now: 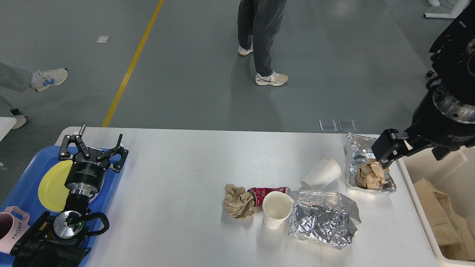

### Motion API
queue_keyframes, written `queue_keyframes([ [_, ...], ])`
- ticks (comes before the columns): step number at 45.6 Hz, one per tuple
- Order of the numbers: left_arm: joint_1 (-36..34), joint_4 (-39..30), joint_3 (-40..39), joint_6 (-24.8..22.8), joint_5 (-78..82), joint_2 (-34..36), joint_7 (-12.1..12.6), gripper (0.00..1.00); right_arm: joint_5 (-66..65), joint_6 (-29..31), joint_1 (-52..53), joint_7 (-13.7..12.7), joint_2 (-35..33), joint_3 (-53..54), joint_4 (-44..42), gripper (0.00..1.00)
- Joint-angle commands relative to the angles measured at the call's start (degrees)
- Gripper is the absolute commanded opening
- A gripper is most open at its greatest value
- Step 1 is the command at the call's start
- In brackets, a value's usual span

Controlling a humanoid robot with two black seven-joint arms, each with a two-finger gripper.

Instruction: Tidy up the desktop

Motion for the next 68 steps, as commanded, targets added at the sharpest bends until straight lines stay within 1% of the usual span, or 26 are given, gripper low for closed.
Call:
queue_keyframes([
  [1, 0.00, -0.06, 0.00, -0.07, 0.00, 0.00, 0.08, 0.96, 0.00, -0.52, -0.95, 0.03, -0.21, 0.04, 0.01, 1.00],
  [6, -0.09, -0.06, 0.00, -0.07, 0.00, 0.00, 0.08, 0.96, -0.09, -1.14, -2.62, 0.03, -0.30, 0.04, -0.49, 1.00],
  [10, 0.00, -0.06, 0.00, -0.07, 0.00, 0.00, 0.08, 0.96, -0.09, -2.54, -5.86, 0.03, -0.30, 0.13, -2.60, 1.00],
  [18, 0.00, -0.06, 0.08, -0.07, 0.00, 0.00, 0.08, 0.96, 0.17, -11.41, -18.95, 0.03, -0.39, 0.13, -8.93, 1.00],
  [24, 0.00, -0.06, 0.08, -0.07, 0.00, 0.00, 0.08, 0.96, 0.26, -15.20, -27.05, 0.03, -0.12, 0.74, -12.44, 1.00],
  [29, 0.00, -0.06, 0.00, -0.07, 0.00, 0.00, 0.08, 0.96, 0.26, -15.82, -33.11, 0.03, 0.14, 2.58, -15.52, 1.00],
  [39, 0.00, -0.06, 0.00, -0.07, 0.00, 0.00, 0.08, 0.96, 0.26, -16.08, -48.75, -0.06, 0.32, 8.21, -23.95, 1.00],
  [43, 0.00, -0.06, 0.00, -0.07, 0.00, 0.00, 0.08, 0.96, 0.26, -17.48, -55.08, -0.06, 0.40, 10.85, -27.21, 1.00],
  [51, 0.00, -0.06, 0.08, -0.07, 0.00, 0.00, 0.08, 0.96, 1.23, -20.91, -61.07, -0.15, 0.49, 13.22, -30.46, 1.00],
  [54, 0.00, -0.06, 0.00, -0.07, 0.00, 0.00, 0.08, 0.96, 2.28, -21.70, -63.17, -0.15, 1.89, 13.75, -31.95, 1.00],
  [67, 0.00, -0.06, 0.08, -0.07, 0.00, 0.00, 0.08, 0.96, 5.01, -22.41, -68.98, -0.15, 5.50, 15.77, -38.64, 1.00],
  [68, 0.00, -0.06, 0.08, -0.07, 0.00, 0.00, 0.08, 0.96, 5.01, -22.84, -69.33, -0.15, 5.59, 15.95, -38.99, 0.99],
])
